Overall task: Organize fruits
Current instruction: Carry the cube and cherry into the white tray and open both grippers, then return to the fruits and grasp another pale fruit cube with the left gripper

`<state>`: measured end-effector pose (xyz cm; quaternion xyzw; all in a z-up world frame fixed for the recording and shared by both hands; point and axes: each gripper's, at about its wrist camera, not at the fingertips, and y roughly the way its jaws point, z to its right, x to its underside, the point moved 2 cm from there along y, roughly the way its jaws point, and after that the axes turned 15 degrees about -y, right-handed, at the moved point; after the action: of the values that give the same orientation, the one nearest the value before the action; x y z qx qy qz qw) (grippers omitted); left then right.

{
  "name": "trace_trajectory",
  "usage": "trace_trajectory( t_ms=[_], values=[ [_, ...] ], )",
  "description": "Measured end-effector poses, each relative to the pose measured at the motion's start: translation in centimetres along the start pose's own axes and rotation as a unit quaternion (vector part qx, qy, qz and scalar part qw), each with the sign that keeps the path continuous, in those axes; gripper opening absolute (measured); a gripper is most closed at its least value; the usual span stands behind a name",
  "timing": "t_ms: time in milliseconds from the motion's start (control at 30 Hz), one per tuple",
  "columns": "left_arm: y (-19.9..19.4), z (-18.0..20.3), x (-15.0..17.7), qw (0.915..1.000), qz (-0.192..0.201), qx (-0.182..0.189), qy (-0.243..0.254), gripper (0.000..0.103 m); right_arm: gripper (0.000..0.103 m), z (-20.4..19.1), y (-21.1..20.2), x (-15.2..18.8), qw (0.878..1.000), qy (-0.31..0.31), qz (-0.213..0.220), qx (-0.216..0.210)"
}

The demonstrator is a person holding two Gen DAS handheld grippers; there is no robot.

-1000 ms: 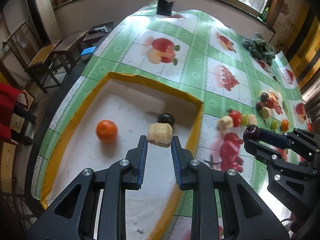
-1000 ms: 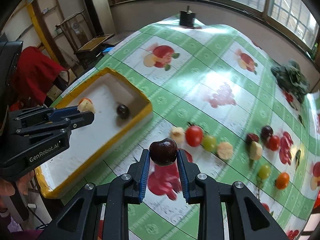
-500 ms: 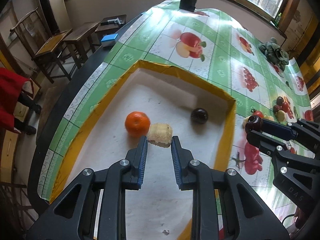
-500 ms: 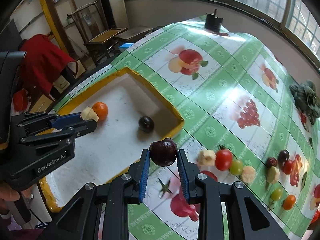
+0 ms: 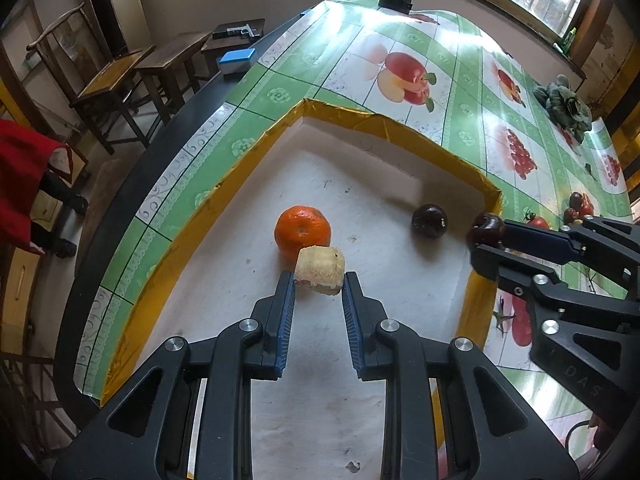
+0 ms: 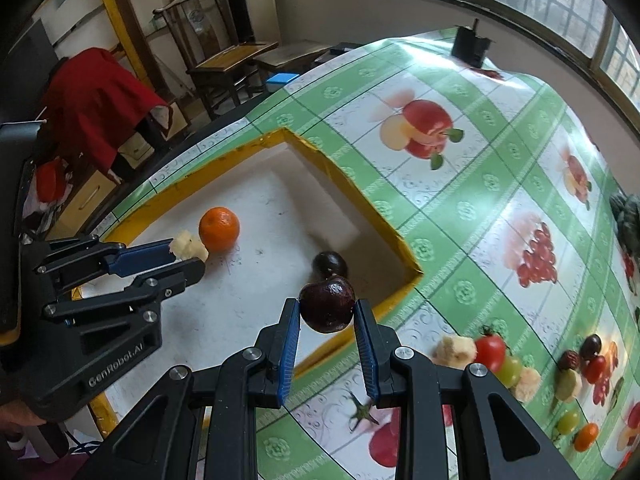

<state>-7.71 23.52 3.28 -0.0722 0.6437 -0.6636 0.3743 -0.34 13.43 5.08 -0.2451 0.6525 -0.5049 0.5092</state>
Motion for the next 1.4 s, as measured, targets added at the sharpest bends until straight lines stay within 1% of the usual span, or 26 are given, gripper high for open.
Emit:
trace_trajectory(
  t_ms=[367,567,667,767,867,933,1033,1100,1200,1400],
  values=[
    [0.6,-0.9,0.3,0.9999,-0.004,-0.013,-0.006,0.023,0.027,-1.1,3.4,-0.8,0.999,-0.010,-0.023,-0.040],
    [0.9,-1.7,0.5,0.9995,-0.009,-0.019,-0.024,0.023,0.027,-1.6,5.2,-1.0,0.998,-0.012,-0.036,-0.054],
    [0.9,-1.9,0.6,0.9993,-0.011,-0.020,-0.030,0.023,0.028,-1.7,5.6,-1.0,0.998,-0.009,-0.033,-0.061],
    [1.0,-2.0,0.7,0.9989,-0.016,-0.024,-0.036,0.026,0.029,-1.7,5.7,-1.0,0.997,-0.009,-0.029,-0.065],
    [0.7,-2.1,0.8,0.9988,-0.014,-0.027,-0.039,0.036,0.030,-1.6,5.0,-0.9,0.997,-0.004,-0.025,-0.070],
    [0.1,-2.0,0.8,0.9988,-0.008,-0.028,-0.040,0.053,0.031,-1.3,4.0,-0.8,0.998,0.003,-0.014,-0.068],
    [-0.9,-1.6,0.6,0.9989,0.008,-0.028,-0.036,0.055,0.032,-0.8,2.4,-0.5,0.998,0.018,0.001,-0.068],
    [-1.6,-0.9,0.5,0.9990,0.019,-0.031,-0.026,0.055,0.033,-0.4,1.1,-0.3,0.998,0.026,0.012,-0.060],
    [-2.5,0.3,0.4,0.9990,0.032,-0.027,-0.014,0.055,0.034,0.7,-0.7,0.5,0.998,0.043,0.025,-0.049],
    [-3.2,3.8,0.7,0.9991,0.039,-0.013,0.012,0.055,0.035,3.1,-3.6,3.2,0.996,0.082,0.034,-0.019]
  ],
)
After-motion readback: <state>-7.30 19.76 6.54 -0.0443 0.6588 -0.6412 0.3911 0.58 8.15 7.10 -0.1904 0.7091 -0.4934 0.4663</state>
